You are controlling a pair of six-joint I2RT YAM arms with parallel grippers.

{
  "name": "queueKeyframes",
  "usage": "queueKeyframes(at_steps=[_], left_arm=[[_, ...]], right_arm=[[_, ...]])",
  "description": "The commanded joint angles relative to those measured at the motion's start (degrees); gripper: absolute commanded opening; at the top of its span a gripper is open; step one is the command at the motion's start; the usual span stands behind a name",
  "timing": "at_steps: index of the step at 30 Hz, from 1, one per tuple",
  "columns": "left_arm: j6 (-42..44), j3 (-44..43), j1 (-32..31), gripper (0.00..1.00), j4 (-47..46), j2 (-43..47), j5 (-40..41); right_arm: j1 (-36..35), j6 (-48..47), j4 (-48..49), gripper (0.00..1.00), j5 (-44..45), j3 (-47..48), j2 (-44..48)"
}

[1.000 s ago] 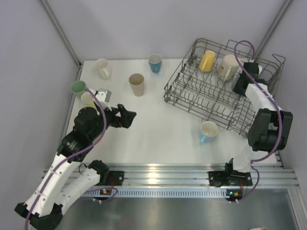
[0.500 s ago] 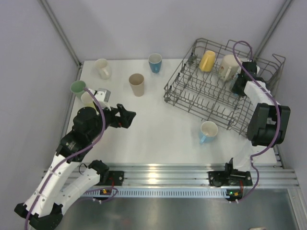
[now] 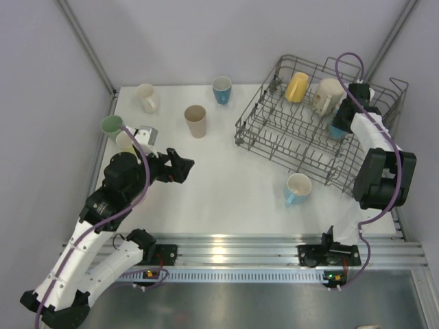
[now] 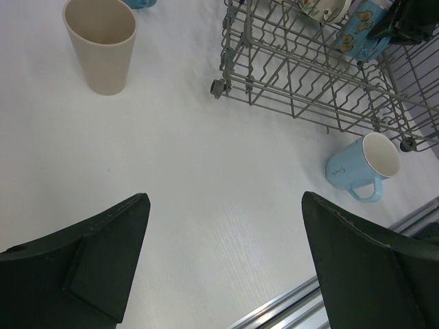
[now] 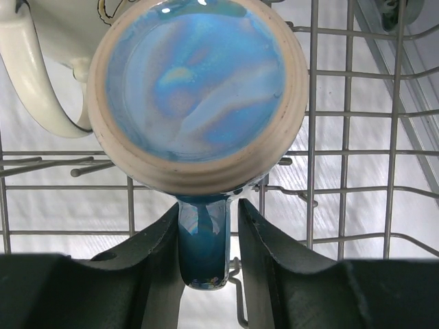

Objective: Load the cups into the dish rack
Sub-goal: Place the cup upside down on the dish rack, then grab a cup with the left arm

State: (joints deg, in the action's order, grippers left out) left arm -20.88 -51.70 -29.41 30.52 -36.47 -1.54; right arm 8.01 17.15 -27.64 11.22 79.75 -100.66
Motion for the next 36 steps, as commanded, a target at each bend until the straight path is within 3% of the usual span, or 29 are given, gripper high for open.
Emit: queueKeyframes(at_steps=[1,9,18,20,23,24,26,29,33,36], left_arm=[[-0.4,-2.8,0.1,0.98,-0.6,0.6,0.7],[-1.3,-2.9,0.1,0.98,-0.5,0.7,0.7],[-3.0,-3.3,0.1,0.98,0.3,0.3,0.9],[-3.7,-4.0,0.1,0.98,1.1,-1.0,2.8],[-5.3,-5.2,0.1,0.98,1.3,-3.3,3.6],[-5.7,-5.7,0.1,0.98,1.3,-5.2,3.6],[-5.1,-7.5,0.1,0.97,1.4,-7.2,3.6],[-4.7,-9.8,0.1,0.96,1.4,-11.3,5.2],[-4.9,-13.9,0.1,0.96,0.9,-15.7,5.9],[-3.8,-15.1,0.2,0.96,0.4,-19.7,7.1]], right_arm=[[0.6,0.7,0.0,0.36,2.0,3.5,2.5],[0.6,1.7,-4.7,0.41,1.2,4.3,5.6],[0.8,1.6,-10.2,0.54,1.3,6.6,11.4],[0.8,1.5,-12.3,0.63,-0.3,8.0,13.5],[0.5,1.8,-15.1,0.85,-4.4,10.3,16.8],[-0.6,1.5,-15.9,0.94,-4.5,10.9,17.7],[-2.9,1.0,-17.1,0.99,-6.3,11.2,21.2],[-8.9,0.3,-17.6,1.0,-8.6,9.1,26.8],[-22.2,0.4,-18.0,0.99,-8.6,4.4,34.9],[-26.9,2.9,-15.9,0.99,-10.7,-1.6,42.5]])
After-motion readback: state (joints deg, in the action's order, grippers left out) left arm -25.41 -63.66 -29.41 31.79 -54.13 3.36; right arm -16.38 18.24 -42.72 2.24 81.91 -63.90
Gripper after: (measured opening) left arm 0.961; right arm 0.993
